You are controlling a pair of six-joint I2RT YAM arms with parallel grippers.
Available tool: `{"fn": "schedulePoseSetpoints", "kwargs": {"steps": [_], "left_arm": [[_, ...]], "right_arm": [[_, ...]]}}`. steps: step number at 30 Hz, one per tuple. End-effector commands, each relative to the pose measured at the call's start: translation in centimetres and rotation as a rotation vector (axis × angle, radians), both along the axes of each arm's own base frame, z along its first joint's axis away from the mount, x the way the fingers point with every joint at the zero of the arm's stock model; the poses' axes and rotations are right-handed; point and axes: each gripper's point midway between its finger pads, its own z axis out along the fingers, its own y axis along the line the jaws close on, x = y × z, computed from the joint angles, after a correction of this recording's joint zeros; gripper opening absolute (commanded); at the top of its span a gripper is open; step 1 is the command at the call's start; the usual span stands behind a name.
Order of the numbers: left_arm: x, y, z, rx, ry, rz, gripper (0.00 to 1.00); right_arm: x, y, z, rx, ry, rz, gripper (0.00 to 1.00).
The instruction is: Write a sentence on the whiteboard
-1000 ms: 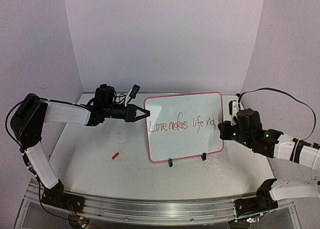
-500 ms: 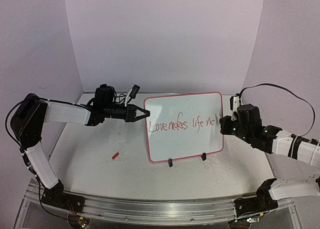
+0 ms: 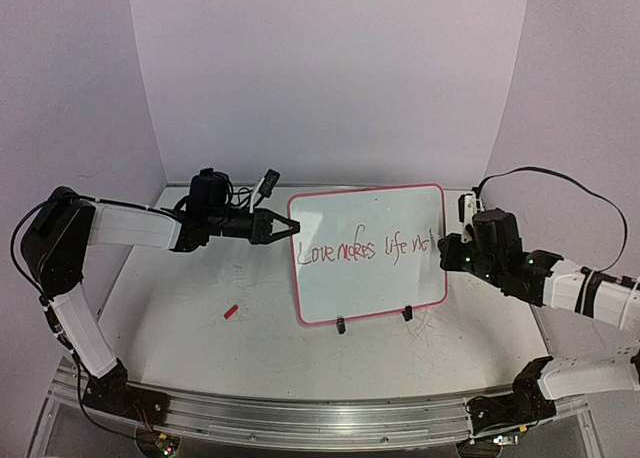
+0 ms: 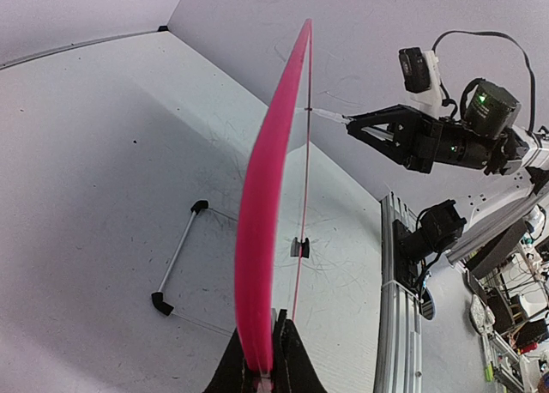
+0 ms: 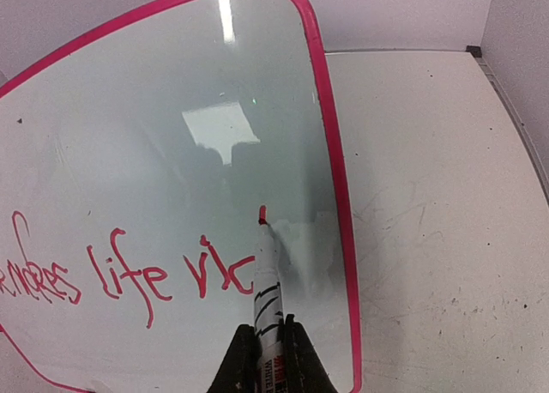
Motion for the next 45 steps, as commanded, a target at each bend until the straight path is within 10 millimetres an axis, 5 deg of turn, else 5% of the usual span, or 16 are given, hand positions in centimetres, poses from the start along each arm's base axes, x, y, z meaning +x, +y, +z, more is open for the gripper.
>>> {"fn": "schedulePoseSetpoints", "kwargs": {"steps": [1,18,28,45], "left_arm": [[1.0,0.5,-1.9,0.085,-0.031,0.061,0.0],[0.9,0.5,-2.1,0.087,-0.028,0.058,0.0],[1.1,0.5,-2.0,0.087,-0.03,0.062,0.0],[1.0,0.5,-2.1,0.088,-0.03,0.06,0.0]], "right_arm": [[-1.0,-0.6,-1.5,-0.01,0.055,-0.002,0.0],[-2.5,-0.7,-3.9,0.008,0.134,0.009,0.0],[-0.8,-0.4,-1.1,0.034,0.05,-0.021,0.0],[0.8,-0.3,0.9,0.015,-0.012,-0.046,0.0]]}}
